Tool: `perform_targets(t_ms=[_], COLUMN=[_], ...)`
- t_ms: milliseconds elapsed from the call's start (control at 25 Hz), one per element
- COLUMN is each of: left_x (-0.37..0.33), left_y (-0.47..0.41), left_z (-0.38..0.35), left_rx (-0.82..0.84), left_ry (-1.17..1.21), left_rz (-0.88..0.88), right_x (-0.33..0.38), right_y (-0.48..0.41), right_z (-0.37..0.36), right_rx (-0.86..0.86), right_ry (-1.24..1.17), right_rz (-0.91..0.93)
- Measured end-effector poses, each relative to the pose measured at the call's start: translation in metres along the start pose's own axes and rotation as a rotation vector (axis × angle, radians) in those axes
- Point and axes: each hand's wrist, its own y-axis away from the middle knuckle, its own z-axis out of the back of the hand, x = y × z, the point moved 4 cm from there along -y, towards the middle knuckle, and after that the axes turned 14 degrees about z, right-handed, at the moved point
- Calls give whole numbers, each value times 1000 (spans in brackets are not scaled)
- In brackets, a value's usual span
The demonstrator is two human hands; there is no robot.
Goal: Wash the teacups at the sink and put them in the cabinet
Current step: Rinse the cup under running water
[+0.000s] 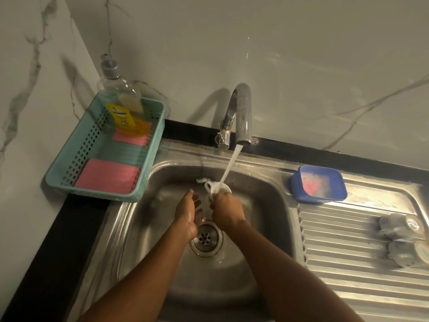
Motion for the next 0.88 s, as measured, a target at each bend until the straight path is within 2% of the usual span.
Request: perform_targets(t_ms=[320, 560, 640, 720, 800, 880], left_x=[4, -1, -3, -4, -2, -2], left_y=[-4, 1, 0, -1, -1, -1], left_z=[-2, -10, -11, -14, -19, -22], left_rx=[64, 161, 213, 263, 261, 164], left_ry=[31, 81, 96, 114, 98, 42], left_rz=[-27, -28, -38, -26, -26, -53], right_x=[8, 10, 2, -7, -15, -17], right_y=[2, -3, 1, 13, 23, 20], right_z=[6, 20, 22, 23, 17, 1], right_rx=[-37, -93, -177, -416, -654, -668], right_ry=[-20, -37, -216, -539, -705, -1006], right_rz=[7, 122, 93, -24, -184, -296])
